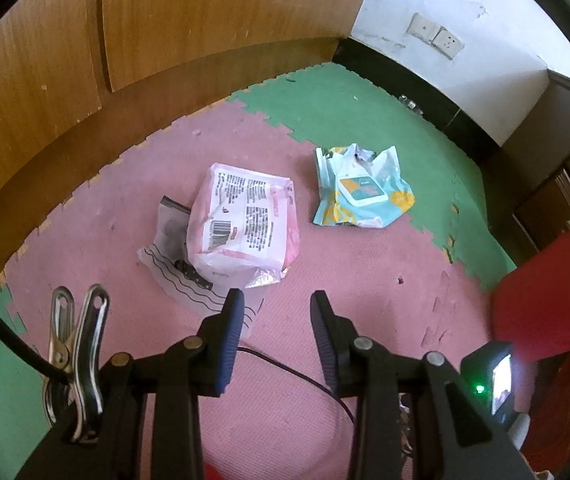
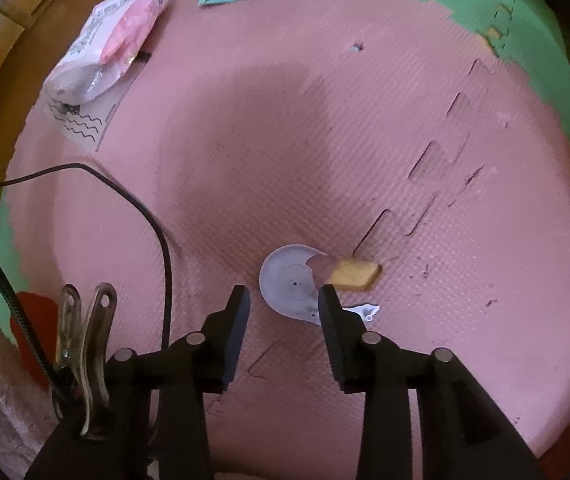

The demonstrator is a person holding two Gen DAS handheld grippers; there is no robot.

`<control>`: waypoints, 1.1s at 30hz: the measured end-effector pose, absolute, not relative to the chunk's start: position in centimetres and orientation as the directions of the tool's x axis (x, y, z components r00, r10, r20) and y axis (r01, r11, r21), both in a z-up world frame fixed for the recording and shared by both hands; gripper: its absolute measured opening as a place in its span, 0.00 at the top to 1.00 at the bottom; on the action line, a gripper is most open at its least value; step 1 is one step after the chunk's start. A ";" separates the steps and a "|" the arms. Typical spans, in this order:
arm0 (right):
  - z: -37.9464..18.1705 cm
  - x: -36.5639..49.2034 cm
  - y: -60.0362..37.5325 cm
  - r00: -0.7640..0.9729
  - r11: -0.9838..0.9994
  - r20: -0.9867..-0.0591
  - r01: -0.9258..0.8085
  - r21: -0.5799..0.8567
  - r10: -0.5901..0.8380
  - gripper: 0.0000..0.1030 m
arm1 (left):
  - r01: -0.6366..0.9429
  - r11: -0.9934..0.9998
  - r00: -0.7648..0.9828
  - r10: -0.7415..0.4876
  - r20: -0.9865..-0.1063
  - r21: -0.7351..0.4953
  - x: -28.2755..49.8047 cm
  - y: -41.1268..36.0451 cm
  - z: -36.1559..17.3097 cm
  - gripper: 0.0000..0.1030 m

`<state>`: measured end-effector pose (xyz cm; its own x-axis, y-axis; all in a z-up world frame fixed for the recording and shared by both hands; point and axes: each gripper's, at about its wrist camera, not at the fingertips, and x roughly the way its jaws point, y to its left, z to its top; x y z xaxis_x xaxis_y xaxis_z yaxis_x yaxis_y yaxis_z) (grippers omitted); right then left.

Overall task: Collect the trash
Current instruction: 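Close the right tool on the white plastic disc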

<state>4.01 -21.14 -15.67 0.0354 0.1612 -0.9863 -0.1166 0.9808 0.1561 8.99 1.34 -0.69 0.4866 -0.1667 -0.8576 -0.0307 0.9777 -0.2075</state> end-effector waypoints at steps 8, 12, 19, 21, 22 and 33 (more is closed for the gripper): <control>-16.8 4.2 -19.9 0.074 0.982 -0.994 -0.175 0.069 0.083 0.62 | -0.039 0.978 0.483 -0.160 -0.861 -0.204 9.1 1.5 -1.0 0.65; -16.8 4.2 -20.3 0.077 0.982 -0.992 -0.171 0.082 0.096 0.62 | -0.045 0.980 0.479 -0.150 -0.865 -0.194 9.2 1.4 -1.1 0.65; -16.8 3.9 -20.1 0.101 0.982 -0.990 -0.168 0.081 0.099 0.70 | -0.059 0.982 0.467 -0.131 -0.874 -0.178 10.0 1.4 -0.9 0.65; -16.6 3.8 -20.7 0.099 0.982 -0.987 -0.152 0.111 0.127 0.70 | -0.057 0.983 0.466 -0.126 -0.876 -0.172 10.3 1.4 -0.7 0.65; -16.5 3.8 -21.1 0.098 0.982 -0.985 -0.144 0.124 0.139 0.70 | -0.056 0.985 0.465 -0.120 -0.877 -0.164 10.6 1.4 -0.6 0.65; -15.7 4.6 -24.9 0.080 0.974 -0.971 -0.065 0.219 0.224 0.70 | -0.095 0.986 0.367 -0.092 -0.925 -0.136 16.1 2.2 -3.2 0.65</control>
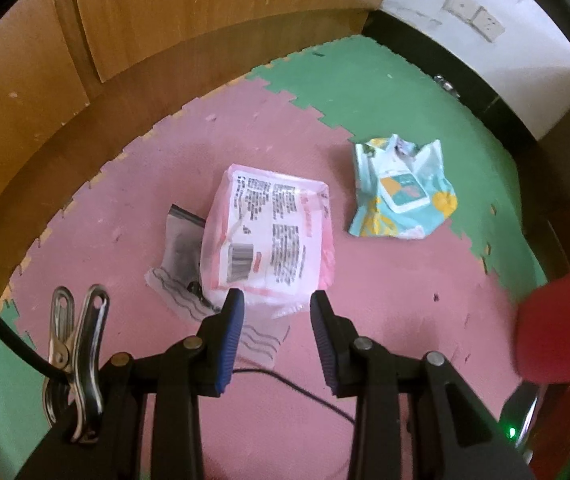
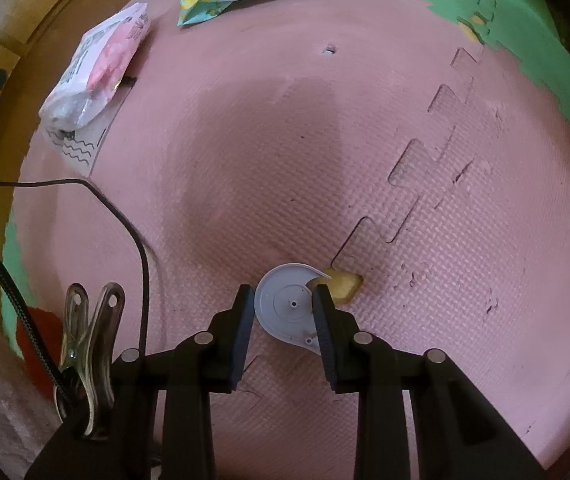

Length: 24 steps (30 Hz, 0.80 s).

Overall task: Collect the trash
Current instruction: 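Close the right tool on the white plastic disc, then close the left tool on the pink-white package and lift it while the right tool holds the disc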

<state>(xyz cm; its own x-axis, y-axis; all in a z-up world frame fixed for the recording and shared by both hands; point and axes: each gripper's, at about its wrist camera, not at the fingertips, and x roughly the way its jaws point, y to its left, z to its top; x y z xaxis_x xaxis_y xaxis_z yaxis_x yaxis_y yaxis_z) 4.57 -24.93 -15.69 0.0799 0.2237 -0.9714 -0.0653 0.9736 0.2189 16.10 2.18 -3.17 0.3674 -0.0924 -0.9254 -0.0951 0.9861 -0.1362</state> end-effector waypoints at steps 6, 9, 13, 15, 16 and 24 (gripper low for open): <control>-15.7 5.1 -26.1 0.076 0.972 -0.969 -0.043 0.231 0.234 0.70 | -0.116 0.984 0.348 -0.088 -0.933 -0.136 19.1 3.2 -5.0 0.64; -15.8 5.6 -27.2 0.080 0.970 -0.967 -0.032 0.240 0.242 0.70 | -0.131 0.982 0.322 -0.087 -0.943 -0.135 20.4 3.9 -6.5 0.62; -15.3 5.4 -28.1 0.086 0.966 -0.962 -0.005 0.259 0.259 0.70 | -0.168 0.976 0.286 -0.083 -0.955 -0.136 21.5 4.8 -8.5 0.62; -15.1 5.5 -28.5 0.089 0.963 -0.959 0.006 0.270 0.268 0.70 | -0.178 0.974 0.270 -0.087 -0.959 -0.139 21.7 5.1 -9.2 0.62; -15.0 5.5 -28.9 0.089 0.961 -0.957 0.013 0.277 0.275 0.70 | -0.180 0.973 0.263 -0.093 -0.960 -0.144 21.8 5.1 -9.5 0.62; -14.1 5.4 -30.6 0.097 0.949 -0.947 0.038 0.312 0.307 0.70 | -0.149 0.983 0.243 -0.067 -0.968 -0.105 22.3 4.1 -10.9 0.59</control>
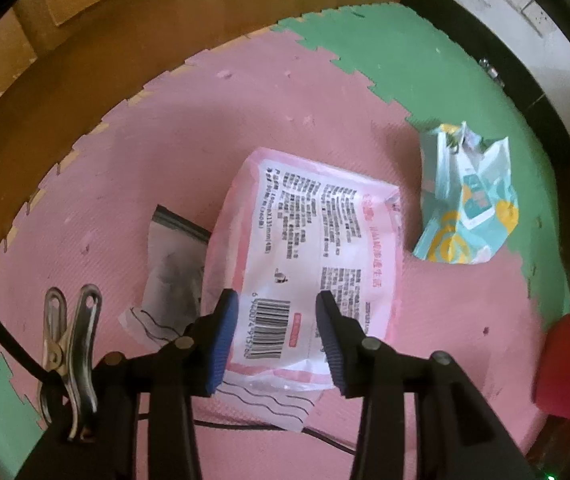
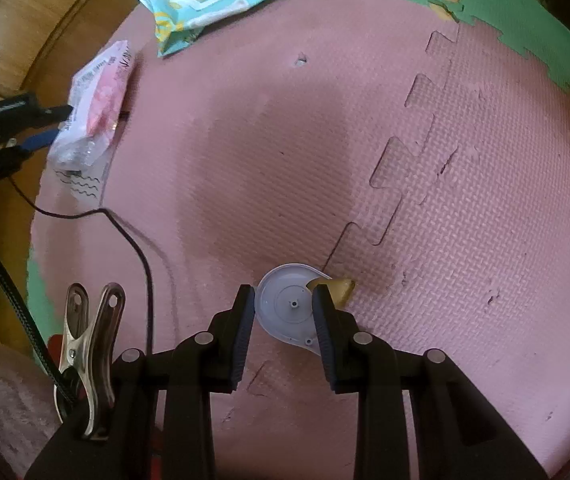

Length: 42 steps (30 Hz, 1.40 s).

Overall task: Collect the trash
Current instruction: 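Close the left tool on the pink-white package and lift it while the right tool holds the disc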

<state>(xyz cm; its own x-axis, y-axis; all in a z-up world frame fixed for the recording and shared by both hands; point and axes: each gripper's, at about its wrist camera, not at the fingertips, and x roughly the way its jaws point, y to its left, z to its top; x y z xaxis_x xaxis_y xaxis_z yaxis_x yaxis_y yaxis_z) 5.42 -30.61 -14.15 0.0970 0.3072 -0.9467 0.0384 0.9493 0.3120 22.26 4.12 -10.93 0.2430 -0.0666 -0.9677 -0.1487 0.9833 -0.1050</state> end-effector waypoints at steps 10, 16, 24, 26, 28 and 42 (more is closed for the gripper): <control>-13.9 5.2 -31.2 0.099 0.954 -0.951 0.048 0.297 0.292 0.70 | -0.148 0.984 0.198 -0.067 -0.978 -0.097 22.9 4.0 -13.5 0.57; -13.5 5.3 -31.3 0.105 0.956 -0.953 0.044 0.292 0.286 0.70 | -0.246 0.936 0.213 -0.203 -0.956 -0.253 22.3 5.6 -12.0 0.56; -13.5 5.2 -30.3 0.111 0.954 -0.950 0.043 0.297 0.291 0.70 | -0.318 0.900 0.239 -0.228 -0.944 -0.298 22.1 7.5 -12.6 0.44; -13.5 5.2 -30.4 0.115 0.952 -0.948 0.040 0.303 0.297 0.70 | -0.316 0.900 0.232 -0.233 -0.945 -0.299 22.3 7.6 -13.2 0.44; -13.5 5.1 -30.6 0.116 0.951 -0.947 0.038 0.306 0.300 0.70 | -0.297 0.909 0.236 -0.228 -0.945 -0.294 22.4 7.2 -13.3 0.44; -13.7 5.1 -31.0 0.118 0.949 -0.945 0.047 0.312 0.305 0.70 | -0.258 0.943 0.288 -0.133 -0.948 -0.211 23.3 6.8 -12.6 0.43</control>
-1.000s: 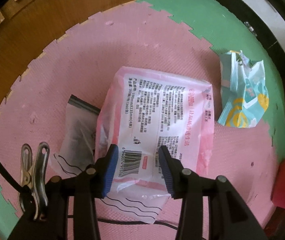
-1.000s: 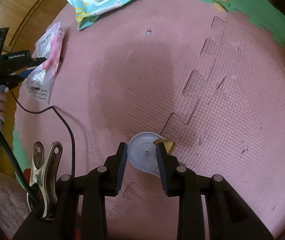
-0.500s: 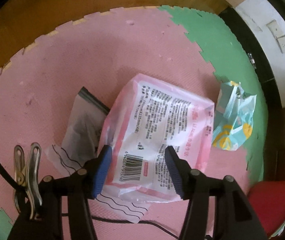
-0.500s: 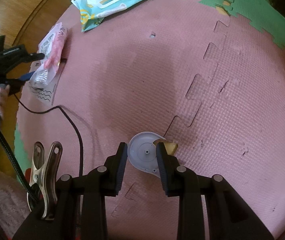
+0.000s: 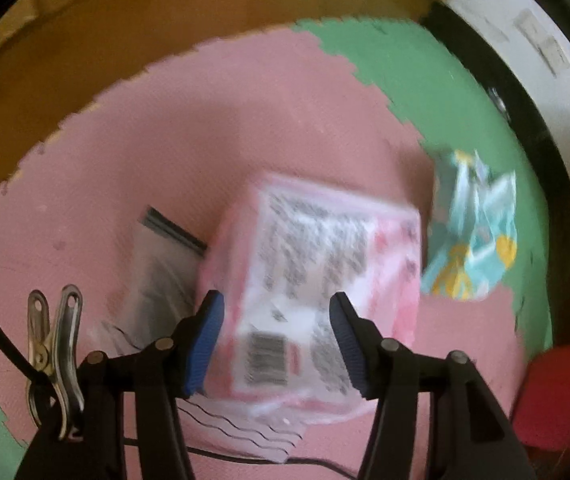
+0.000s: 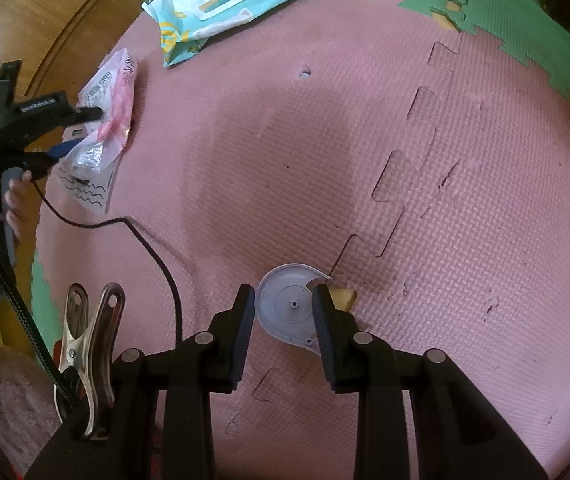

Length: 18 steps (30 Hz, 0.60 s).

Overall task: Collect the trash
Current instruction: 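Close the left tool on the pink-white package and lift it while the right tool holds the disc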

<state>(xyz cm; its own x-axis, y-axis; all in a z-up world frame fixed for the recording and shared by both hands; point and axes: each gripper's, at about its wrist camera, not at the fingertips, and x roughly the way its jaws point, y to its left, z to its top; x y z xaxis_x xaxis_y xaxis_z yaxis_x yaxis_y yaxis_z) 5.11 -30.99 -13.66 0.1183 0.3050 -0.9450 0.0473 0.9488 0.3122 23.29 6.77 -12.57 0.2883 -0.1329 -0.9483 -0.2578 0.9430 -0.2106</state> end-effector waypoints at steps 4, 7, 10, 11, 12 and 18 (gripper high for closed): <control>-13.7 5.1 -31.0 0.115 0.949 -0.945 0.048 0.312 0.305 0.70 | -0.308 0.926 0.248 -0.143 -0.958 -0.218 24.2 8.4 -14.4 0.42; -13.7 5.2 -30.9 0.116 0.949 -0.945 0.043 0.311 0.305 0.70 | -0.292 0.926 0.275 -0.159 -0.948 -0.240 24.7 8.0 -14.4 0.36; -13.9 5.3 -30.5 0.113 0.951 -0.947 0.037 0.306 0.300 0.70 | -0.228 0.948 0.276 -0.157 -0.948 -0.224 24.9 6.6 -14.4 0.36; -14.0 5.3 -30.4 0.111 0.952 -0.948 0.036 0.304 0.298 0.70 | -0.210 0.956 0.275 -0.141 -0.951 -0.203 25.0 6.2 -14.5 0.36; -14.1 5.3 -30.2 0.107 0.953 -0.949 0.035 0.302 0.297 0.70 | -0.186 0.966 0.273 -0.122 -0.954 -0.177 24.9 5.8 -14.5 0.36; -14.3 5.7 -29.7 0.106 0.953 -0.949 0.034 0.302 0.297 0.70 | -0.148 0.983 0.266 -0.070 -0.962 -0.112 24.8 5.2 -14.5 0.72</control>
